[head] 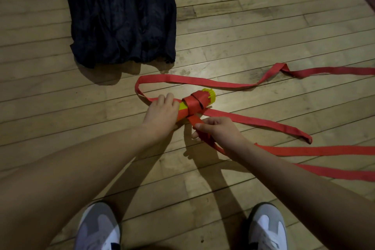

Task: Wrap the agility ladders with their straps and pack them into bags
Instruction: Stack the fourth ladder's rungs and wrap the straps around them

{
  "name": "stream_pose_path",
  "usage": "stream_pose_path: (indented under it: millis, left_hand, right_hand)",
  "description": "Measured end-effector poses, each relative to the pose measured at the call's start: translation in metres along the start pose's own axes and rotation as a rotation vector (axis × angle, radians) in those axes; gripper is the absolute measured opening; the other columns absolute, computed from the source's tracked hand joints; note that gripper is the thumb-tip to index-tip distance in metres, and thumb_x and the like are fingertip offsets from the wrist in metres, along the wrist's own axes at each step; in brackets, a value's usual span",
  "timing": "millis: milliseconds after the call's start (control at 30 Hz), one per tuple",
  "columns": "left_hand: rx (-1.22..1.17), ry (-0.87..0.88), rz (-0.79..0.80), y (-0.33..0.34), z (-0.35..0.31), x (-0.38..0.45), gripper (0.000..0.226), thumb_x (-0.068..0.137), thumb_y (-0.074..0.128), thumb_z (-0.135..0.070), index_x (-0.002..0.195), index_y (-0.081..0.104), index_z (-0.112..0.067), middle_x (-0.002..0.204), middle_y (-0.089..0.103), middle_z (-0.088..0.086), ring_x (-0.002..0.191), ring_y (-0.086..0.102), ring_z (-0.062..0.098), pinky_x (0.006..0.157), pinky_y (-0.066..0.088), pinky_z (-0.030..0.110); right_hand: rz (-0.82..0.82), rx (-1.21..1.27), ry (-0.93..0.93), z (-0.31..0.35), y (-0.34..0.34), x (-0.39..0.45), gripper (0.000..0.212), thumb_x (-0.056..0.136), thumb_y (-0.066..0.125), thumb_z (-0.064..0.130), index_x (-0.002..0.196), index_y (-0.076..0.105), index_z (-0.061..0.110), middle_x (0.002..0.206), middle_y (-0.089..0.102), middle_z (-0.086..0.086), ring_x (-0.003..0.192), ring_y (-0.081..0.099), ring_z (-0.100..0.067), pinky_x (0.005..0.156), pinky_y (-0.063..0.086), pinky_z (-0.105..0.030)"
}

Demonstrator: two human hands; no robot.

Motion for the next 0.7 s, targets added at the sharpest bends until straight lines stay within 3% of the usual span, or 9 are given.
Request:
stream_pose_path:
  millis: [133, 267, 367, 567, 700]
  left_hand:
    - [-0.053, 0.180, 0.003, 0.008, -0.018, -0.021, 0.064, 0.090, 0.045, -0.057, 0.133, 0.035, -0.010, 0.128, 0.037, 0.010, 0.116, 0.038, 0.025, 0.097, 0.036, 0.037]
    - [-0.241, 0.086, 0.078, 0.014, -0.020, -0.037, 0.056, 0.098, 0.037, -0.045, 0.146, 0.024, -0.017, 0.128, 0.041, 0.012, 0.115, 0.042, 0.027, 0.092, 0.038, 0.037]
    - [-0.203, 0.071, 0.102, 0.017, -0.015, -0.046, 0.055, 0.101, 0.033, -0.040, 0.151, 0.013, -0.026, 0.120, 0.048, 0.011, 0.109, 0.048, 0.027, 0.084, 0.042, 0.037]
    - [-0.317, -0.019, 0.195, 0.018, -0.017, -0.049, 0.060, 0.096, 0.053, -0.034, 0.147, 0.021, -0.027, 0.123, 0.043, 0.013, 0.113, 0.045, 0.031, 0.087, 0.046, 0.040]
    - [-0.296, -0.094, 0.190, 0.021, -0.016, -0.044, 0.055, 0.090, 0.063, -0.028, 0.134, 0.036, -0.010, 0.125, 0.036, 0.013, 0.119, 0.037, 0.030, 0.086, 0.044, 0.038]
  right_hand:
    - [-0.038, 0.080, 0.022, -0.006, 0.002, 0.000, 0.022, 0.093, 0.057, 0.002, 0.101, 0.060, -0.018, 0.073, 0.065, -0.016, 0.059, 0.057, -0.017, 0.057, 0.050, -0.020]
    - [-0.052, 0.088, 0.039, -0.011, 0.001, -0.005, 0.011, 0.093, 0.055, -0.002, 0.089, 0.060, -0.011, 0.070, 0.062, -0.018, 0.046, 0.056, -0.009, 0.047, 0.046, -0.016]
    - [-0.047, 0.065, 0.047, -0.015, 0.002, -0.009, 0.010, 0.093, 0.054, -0.002, 0.088, 0.059, -0.008, 0.070, 0.063, -0.017, 0.044, 0.055, -0.007, 0.046, 0.045, -0.015]
    - [-0.051, -0.006, 0.047, -0.020, 0.006, -0.010, 0.020, 0.092, 0.053, -0.005, 0.097, 0.058, -0.023, 0.071, 0.062, -0.018, 0.051, 0.056, -0.015, 0.052, 0.048, -0.017]
    - [-0.029, -0.062, 0.069, -0.026, 0.008, -0.015, 0.015, 0.094, 0.051, -0.005, 0.081, 0.059, -0.008, 0.072, 0.063, -0.020, 0.047, 0.056, -0.010, 0.049, 0.047, -0.016]
Point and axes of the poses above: each hand's wrist, its own x-axis towards the middle knuckle, its own y-axis out of the palm, z = x × y, the point moved 5 cm from there along x, towards the middle knuckle
